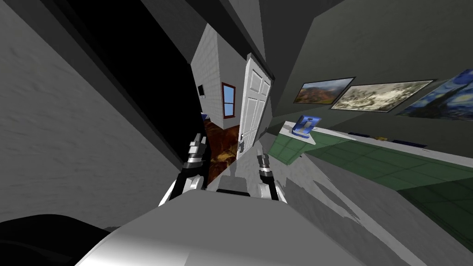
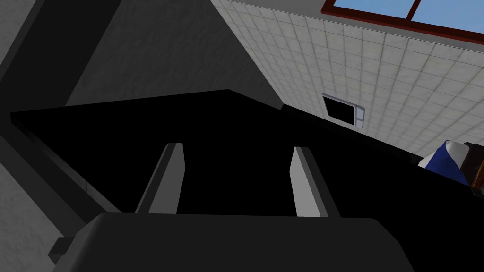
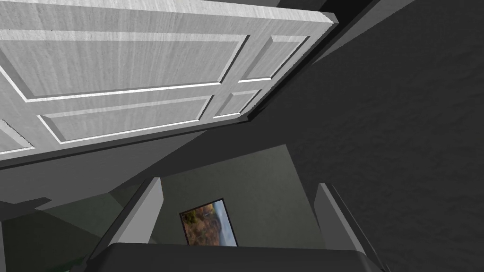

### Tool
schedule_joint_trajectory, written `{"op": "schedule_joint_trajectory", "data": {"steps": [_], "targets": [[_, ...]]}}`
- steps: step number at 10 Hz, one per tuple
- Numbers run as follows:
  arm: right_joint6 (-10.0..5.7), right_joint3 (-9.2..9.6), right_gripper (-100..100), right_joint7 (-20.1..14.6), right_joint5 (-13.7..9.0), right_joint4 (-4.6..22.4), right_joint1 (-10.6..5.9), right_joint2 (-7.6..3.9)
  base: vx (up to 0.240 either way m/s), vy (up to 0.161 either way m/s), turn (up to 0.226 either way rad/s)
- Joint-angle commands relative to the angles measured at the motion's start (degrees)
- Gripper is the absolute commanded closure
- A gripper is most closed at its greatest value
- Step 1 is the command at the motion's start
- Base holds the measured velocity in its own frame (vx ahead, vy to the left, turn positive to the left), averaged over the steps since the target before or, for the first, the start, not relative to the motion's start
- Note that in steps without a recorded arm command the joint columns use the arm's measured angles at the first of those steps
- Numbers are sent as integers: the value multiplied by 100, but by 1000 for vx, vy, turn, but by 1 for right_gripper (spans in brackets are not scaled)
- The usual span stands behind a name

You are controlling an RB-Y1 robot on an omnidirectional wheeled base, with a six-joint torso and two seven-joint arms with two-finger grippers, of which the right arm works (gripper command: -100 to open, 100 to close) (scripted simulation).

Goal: Push the door open

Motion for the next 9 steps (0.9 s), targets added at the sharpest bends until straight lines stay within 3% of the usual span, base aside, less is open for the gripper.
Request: {"op": "schedule_joint_trajectory", "data": {"steps": [1,9], "targets": [[-70,39,-100,-41,55,240,-81,-16,99,-66,61],[-242,192,-100,-275,313,1359,-585,-92,92,-63,59]]}}
